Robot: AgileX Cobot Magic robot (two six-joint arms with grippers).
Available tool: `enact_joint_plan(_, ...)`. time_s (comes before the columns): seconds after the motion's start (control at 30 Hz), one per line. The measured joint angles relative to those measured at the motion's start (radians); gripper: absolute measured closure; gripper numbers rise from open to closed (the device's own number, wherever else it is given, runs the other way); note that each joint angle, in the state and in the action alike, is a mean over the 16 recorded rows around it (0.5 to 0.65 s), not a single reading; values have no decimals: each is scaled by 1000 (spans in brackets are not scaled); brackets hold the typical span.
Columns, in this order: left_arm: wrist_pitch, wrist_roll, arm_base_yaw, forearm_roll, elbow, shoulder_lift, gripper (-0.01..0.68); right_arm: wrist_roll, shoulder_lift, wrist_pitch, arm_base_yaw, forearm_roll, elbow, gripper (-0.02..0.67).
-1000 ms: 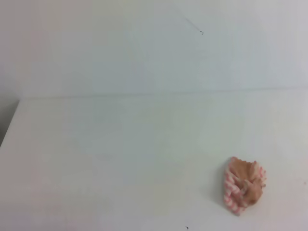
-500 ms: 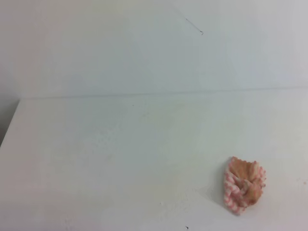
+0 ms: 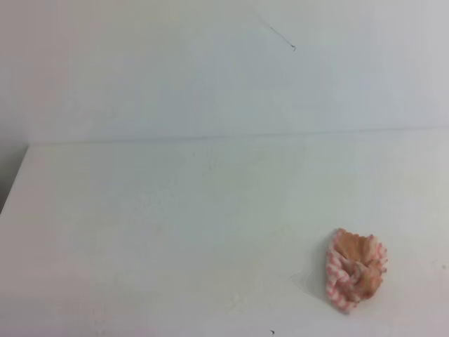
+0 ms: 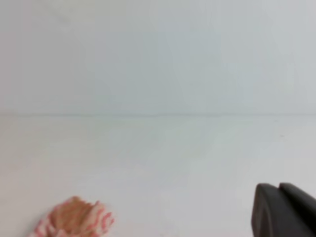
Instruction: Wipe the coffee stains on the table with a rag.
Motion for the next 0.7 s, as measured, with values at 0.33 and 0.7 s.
enact_joint_plan(0.33, 1, 0, 0, 0, -3, 2, 674, -6, -59, -85, -152, -2, 172, 649)
enact_joint_plan(0.7, -6, 1, 0, 0, 16, -10, 673, -10, -66, -88, -157, -22, 251, 649)
